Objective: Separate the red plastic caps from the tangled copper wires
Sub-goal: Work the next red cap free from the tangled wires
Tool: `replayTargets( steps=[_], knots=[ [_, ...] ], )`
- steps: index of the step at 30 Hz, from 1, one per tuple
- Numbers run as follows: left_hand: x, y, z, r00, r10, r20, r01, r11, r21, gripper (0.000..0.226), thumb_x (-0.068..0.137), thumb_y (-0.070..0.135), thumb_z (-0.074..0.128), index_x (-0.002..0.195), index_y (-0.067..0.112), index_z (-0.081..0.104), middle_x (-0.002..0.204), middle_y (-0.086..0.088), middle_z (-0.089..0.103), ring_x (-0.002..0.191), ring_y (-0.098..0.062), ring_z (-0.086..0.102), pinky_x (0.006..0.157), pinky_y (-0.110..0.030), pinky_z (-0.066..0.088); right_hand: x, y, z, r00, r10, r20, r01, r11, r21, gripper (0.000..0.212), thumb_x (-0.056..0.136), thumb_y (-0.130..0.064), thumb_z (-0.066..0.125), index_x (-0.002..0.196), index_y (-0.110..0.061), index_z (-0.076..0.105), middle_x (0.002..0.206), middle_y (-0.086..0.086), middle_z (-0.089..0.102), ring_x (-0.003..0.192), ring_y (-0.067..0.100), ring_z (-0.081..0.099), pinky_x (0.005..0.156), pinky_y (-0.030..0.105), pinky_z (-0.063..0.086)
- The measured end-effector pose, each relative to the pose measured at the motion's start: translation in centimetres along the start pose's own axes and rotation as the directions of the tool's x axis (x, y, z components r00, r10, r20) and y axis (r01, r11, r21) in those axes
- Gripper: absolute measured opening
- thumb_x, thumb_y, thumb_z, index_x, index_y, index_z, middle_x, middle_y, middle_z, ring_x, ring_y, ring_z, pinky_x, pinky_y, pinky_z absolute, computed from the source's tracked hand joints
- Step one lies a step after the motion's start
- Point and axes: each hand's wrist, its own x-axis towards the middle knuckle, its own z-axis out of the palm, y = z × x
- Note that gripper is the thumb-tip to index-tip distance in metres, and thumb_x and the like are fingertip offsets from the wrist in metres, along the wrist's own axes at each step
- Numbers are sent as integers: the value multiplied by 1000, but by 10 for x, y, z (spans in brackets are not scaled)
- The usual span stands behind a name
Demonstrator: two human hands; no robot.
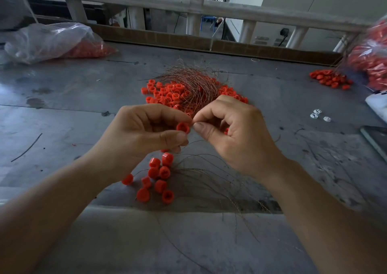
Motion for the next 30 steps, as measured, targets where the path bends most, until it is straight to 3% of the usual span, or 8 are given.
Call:
replayTargets(
  steps=[5, 11, 16, 20, 24, 30],
  knots=[
    [2, -1, 3, 997, 41, -62, -39, 999, 21, 17, 68, 24, 72, 85, 24, 74, 82, -1, 73, 75, -13, 69, 63, -17, 53, -1, 0, 0, 1000, 0, 7, 1, 1000, -17, 7, 79, -14, 62, 77, -9, 67, 71, -8, 52, 65, 0, 47, 62, 10, 39],
    [4, 1, 2, 994, -12, -112, -4, 990, -141, 21, 66, 10, 66, 82, 19, 75, 84, -3, 73, 77, -13, 69, 66, -17, 53, 0, 0, -1, 1000, 27, 3, -27, 999, -26, 6, 79, -14, 63, 77, -10, 67, 71, -8, 53, 65, 1, 48, 61, 11, 39],
    [3, 1, 2, 992, -45, -120, 33, 995, -98, 29, 57, 15, 65, 82, 25, 76, 77, -2, 73, 72, -11, 69, 66, -15, 52, 2, 1, -7, 994, 78, -75, -75, 997, 35, 5, 80, -16, 62, 79, -14, 66, 74, -6, 59, 69, 9, 55, 62, 10, 39],
    [2, 0, 2, 997, -24, -77, 18, 997, -78, 26, 63, 10, 66, 84, 24, 75, 82, -1, 73, 75, -12, 69, 67, -16, 52, 0, -2, -1, 997, 62, -34, -61, 997, 51, 7, 79, -16, 61, 77, -12, 66, 72, -8, 55, 68, 8, 52, 61, 10, 39],
    [1, 1, 3, 998, -24, -52, 19, 995, -102, 32, 53, 20, 69, 83, 27, 76, 83, 2, 74, 76, -10, 70, 67, -14, 52, 0, -2, 1, 999, 32, -13, -32, 999, 11, 6, 80, -12, 63, 77, -8, 66, 71, -9, 52, 66, 4, 50, 60, 11, 39],
    [1, 1, 2, 999, -20, -43, 15, 994, -105, 30, 59, 13, 70, 84, 27, 76, 84, 2, 74, 76, -10, 70, 67, -14, 52, -1, -2, 1, 999, 31, -22, -31, 999, -17, 6, 79, -13, 63, 76, -9, 66, 71, -6, 54, 64, 4, 50, 59, 11, 39]
  ],
)
